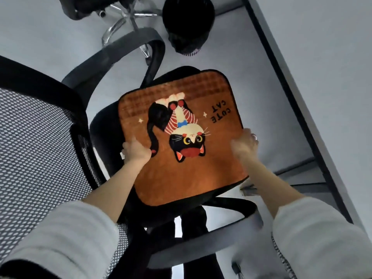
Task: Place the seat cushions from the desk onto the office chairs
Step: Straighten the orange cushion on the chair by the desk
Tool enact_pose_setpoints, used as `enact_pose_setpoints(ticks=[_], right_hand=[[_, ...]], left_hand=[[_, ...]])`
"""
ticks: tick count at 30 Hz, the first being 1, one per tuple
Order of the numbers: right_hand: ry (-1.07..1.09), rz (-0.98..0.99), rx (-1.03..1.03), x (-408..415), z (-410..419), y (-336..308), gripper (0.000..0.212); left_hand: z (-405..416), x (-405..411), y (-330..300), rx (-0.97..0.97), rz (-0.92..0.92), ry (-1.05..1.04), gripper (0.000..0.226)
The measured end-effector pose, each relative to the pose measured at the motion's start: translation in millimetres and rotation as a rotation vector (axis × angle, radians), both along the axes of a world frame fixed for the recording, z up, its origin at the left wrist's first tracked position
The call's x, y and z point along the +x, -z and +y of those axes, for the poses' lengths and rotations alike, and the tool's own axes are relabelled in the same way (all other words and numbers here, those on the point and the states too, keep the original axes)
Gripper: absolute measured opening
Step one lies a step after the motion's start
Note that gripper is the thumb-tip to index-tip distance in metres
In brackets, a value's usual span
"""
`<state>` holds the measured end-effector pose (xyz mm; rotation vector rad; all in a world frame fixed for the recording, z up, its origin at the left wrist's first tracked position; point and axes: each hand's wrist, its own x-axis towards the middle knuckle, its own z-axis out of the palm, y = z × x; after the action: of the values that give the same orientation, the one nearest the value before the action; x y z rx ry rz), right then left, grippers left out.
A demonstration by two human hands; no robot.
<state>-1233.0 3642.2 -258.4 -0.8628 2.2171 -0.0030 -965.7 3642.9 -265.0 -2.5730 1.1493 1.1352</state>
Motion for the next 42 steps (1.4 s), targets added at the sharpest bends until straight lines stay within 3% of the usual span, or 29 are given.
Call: enact_pose_setpoints(ticks=[3,6,10,13,22,28,32,36,39,42], right_hand=[[-0.097,0.094,-0.031,-7,-19,32,0.058],[-0.155,0.070,-0.022,-12,-28,60,0.055],[-0.200,0.143,-0.105,-14,-37,69,0.041],[-0.092,0.160,-0.130,-15,-37,58,0.035],[-0.039,-0.084,-0.082,7,0,-14,0.022],[0.362,-0.429,0.088,50,42,-45,0.016],[0.551,-0.654,0.289,77,60,-43,0.011],[0.453,-0.794,0.482,85,62,-39,0.030],[0.302,-0.706,0.589,73,64,-32,0.032],[0.242,-0.560,0.532,52,53,-17,0.031]], left_hand=[[7,11,30,0.057,-0.035,-0.111,0.076],[11,14,45,0.027,-0.132,-0.088,0.076],[5,17,49,-0.040,-0.233,-0.085,0.064],[1,13,39,-0.151,-0.234,-0.010,0.051],[-38,-7,-38,-0.391,-0.248,0.303,0.043],[-80,-29,-87,-0.469,-0.200,0.574,0.049],[-83,-39,-88,-0.483,-0.246,0.775,0.048],[-87,-37,-74,-0.431,-0.293,0.841,0.056],[-78,-25,-56,-0.302,-0.296,0.896,0.083],[-57,-12,-37,-0.161,-0.246,0.885,0.081]])
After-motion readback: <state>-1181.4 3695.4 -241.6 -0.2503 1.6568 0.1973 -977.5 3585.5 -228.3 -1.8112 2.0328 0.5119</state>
